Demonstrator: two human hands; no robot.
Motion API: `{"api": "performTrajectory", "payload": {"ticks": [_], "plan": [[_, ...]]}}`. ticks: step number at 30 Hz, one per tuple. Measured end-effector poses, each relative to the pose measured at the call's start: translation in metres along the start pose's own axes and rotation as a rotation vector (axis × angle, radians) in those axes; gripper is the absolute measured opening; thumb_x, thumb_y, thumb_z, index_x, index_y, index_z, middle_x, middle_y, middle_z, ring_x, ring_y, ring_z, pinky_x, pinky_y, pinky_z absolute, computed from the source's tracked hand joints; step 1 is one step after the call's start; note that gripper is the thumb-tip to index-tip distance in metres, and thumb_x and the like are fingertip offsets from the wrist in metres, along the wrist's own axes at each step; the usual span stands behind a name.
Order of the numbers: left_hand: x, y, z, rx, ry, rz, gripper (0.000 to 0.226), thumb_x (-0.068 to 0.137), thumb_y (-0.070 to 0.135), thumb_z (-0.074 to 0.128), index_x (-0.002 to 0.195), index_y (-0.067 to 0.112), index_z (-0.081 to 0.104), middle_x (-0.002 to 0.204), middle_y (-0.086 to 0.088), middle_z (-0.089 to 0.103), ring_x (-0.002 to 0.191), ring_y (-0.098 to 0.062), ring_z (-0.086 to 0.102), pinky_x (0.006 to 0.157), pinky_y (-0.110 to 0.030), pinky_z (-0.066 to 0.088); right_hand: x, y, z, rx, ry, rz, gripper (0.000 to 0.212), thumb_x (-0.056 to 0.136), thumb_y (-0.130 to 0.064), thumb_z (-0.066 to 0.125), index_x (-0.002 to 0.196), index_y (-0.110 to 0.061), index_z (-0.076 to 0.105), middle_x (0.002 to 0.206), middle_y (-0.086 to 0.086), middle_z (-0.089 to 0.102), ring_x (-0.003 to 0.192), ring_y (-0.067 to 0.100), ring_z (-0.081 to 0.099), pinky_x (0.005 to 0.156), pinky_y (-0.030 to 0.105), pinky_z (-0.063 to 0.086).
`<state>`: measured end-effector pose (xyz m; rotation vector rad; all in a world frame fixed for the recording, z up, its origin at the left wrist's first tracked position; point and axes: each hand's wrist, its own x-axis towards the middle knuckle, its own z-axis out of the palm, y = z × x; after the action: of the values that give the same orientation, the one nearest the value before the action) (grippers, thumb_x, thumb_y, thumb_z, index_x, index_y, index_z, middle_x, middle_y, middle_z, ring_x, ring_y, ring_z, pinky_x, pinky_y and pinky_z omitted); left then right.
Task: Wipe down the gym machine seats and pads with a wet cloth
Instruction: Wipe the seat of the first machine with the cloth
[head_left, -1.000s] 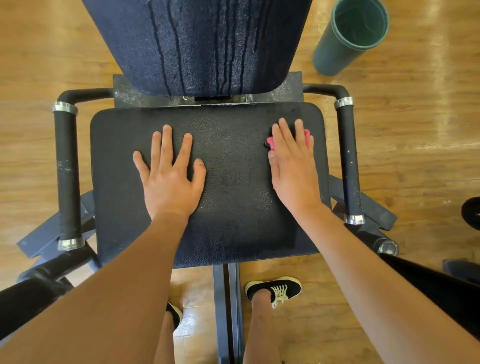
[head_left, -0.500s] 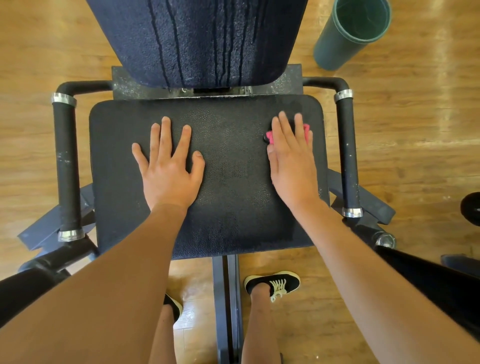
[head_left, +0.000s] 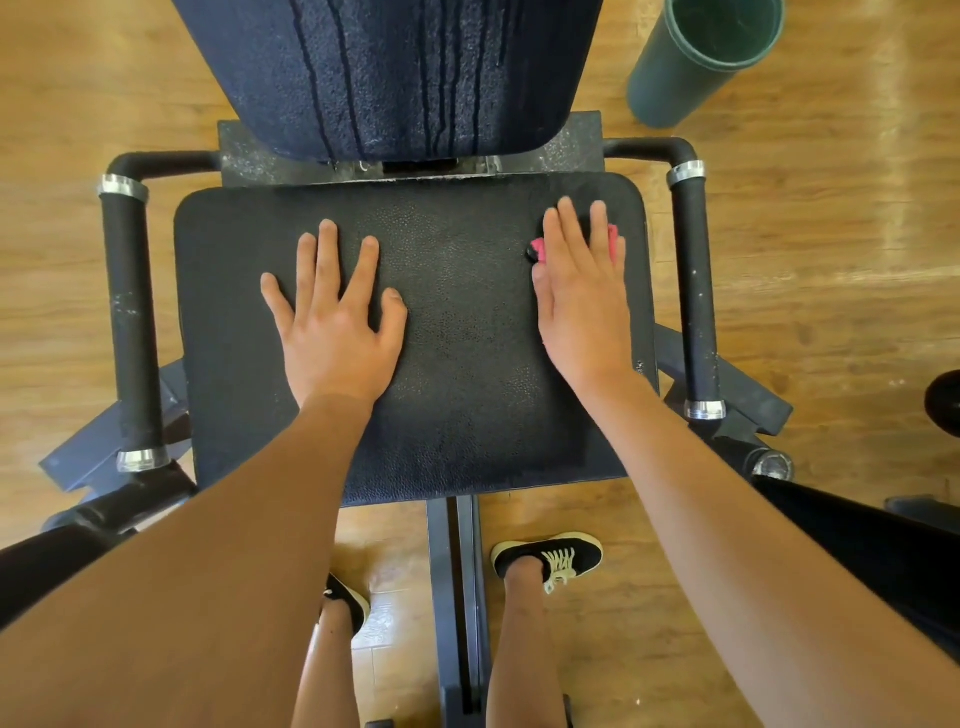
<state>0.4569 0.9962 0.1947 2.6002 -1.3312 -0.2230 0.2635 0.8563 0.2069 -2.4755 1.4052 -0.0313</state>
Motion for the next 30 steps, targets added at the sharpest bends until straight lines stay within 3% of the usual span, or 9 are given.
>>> {"api": "performTrajectory", "payload": {"ticks": [6,9,19,25,30], "plan": [[0.000,0.000,-0.001,-0.008,-0.008,-0.006,0.056,0.103,0.044,0.031,0.156,0.027,0.039,0.169,-0.007,0.018,0.156,-0.027,0.012,0.122,-0.061,0.004,-0.103,-0.005,0.006,0.003,-0.038,-0.011,0.051,0.111,-0.021,0.035,0.159,-0.006,0.030,0.168,0.011,0.029,0.158,0.036,0.015,0.129,0.052,0.012],[0.000,0.001,-0.001,-0.006,-0.009,-0.006,0.056,0.103,0.044,0.031,0.155,0.026,0.040,0.169,-0.007,0.019,0.156,-0.028,0.012,0.122,-0.062,0.004,-0.138,-0.002,0.011,-0.001,-0.068,-0.049,0.050,0.111,-0.022,0.033,0.159,-0.007,0.030,0.168,0.009,0.028,0.158,0.035,0.013,0.130,0.048,0.007],[0.000,0.000,0.000,-0.007,-0.001,-0.002,0.056,0.102,0.043,0.033,0.155,0.026,0.041,0.168,-0.008,0.020,0.156,-0.028,0.014,0.122,-0.062,0.005,-0.051,0.004,0.003,0.000,-0.058,-0.048,0.052,0.110,-0.025,0.030,0.159,-0.006,0.031,0.169,0.011,0.027,0.158,0.036,0.012,0.129,0.050,0.011],[0.001,0.000,-0.001,-0.003,0.007,0.002,0.055,0.103,0.043,0.033,0.154,0.025,0.042,0.168,-0.009,0.021,0.155,-0.029,0.015,0.122,-0.063,0.007,-0.107,0.005,0.008,-0.015,-0.031,-0.077,0.050,0.111,-0.017,0.037,0.159,-0.004,0.031,0.168,0.011,0.028,0.158,0.036,0.014,0.129,0.050,0.013],[-0.001,0.000,-0.001,0.002,0.003,0.002,0.055,0.103,0.043,0.033,0.154,0.025,0.042,0.168,-0.009,0.021,0.155,-0.029,0.015,0.122,-0.063,0.007,-0.146,0.008,0.015,-0.051,-0.047,-0.096,0.052,0.110,-0.022,0.036,0.158,-0.005,0.033,0.167,0.011,0.031,0.157,0.035,0.018,0.130,0.048,0.011]]}}
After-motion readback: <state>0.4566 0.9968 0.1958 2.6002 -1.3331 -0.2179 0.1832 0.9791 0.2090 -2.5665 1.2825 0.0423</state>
